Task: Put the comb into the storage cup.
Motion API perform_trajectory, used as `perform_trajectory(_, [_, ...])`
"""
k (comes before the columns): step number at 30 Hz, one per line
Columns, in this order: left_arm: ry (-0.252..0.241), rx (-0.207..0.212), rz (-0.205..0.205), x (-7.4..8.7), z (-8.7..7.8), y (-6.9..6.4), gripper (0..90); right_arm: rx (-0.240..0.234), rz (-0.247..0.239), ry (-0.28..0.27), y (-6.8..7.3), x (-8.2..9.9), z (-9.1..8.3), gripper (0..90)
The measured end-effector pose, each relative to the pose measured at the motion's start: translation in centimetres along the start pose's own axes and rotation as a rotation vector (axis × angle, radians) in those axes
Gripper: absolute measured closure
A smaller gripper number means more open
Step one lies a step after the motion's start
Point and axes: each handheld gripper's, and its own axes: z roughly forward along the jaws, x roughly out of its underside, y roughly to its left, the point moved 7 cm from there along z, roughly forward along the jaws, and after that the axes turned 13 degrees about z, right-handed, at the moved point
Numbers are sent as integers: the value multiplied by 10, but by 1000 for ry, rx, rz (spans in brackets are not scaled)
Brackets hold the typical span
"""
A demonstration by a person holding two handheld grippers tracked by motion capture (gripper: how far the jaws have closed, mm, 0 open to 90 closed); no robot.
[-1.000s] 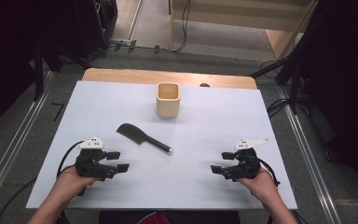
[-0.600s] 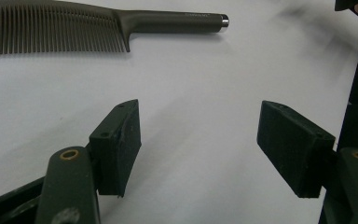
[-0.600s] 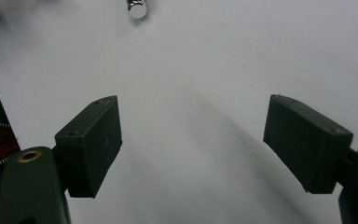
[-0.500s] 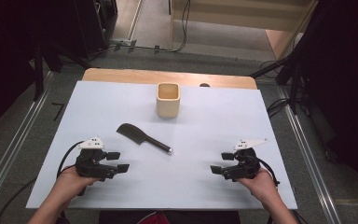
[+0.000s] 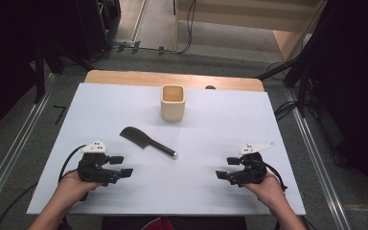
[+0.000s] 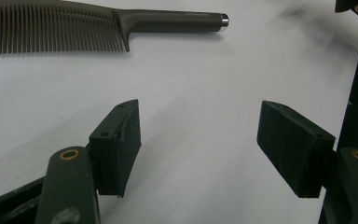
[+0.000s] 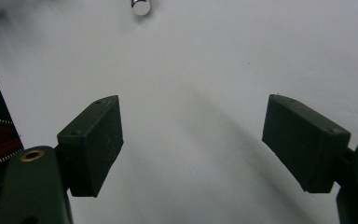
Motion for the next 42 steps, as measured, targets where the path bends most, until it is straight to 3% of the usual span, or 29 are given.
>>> perform_trajectory(16, [-11, -5, -3, -1, -1, 1, 315, -27, -21, -1, 6, -13, 10, 184])
perform_trajectory(26, [-16, -15, -4, -2, -2, 2, 315, -13, -29, -42, 14, -36, 9, 183])
perform_trajectory(28, [-28, -16, -22, -3, -3, 4, 314, -19, -30, -43, 17, -41, 12, 183])
perform_trajectory(42, [-24, -18, -17, -2, -3, 3, 314, -36, -55, -42, 31, -60, 26, 185])
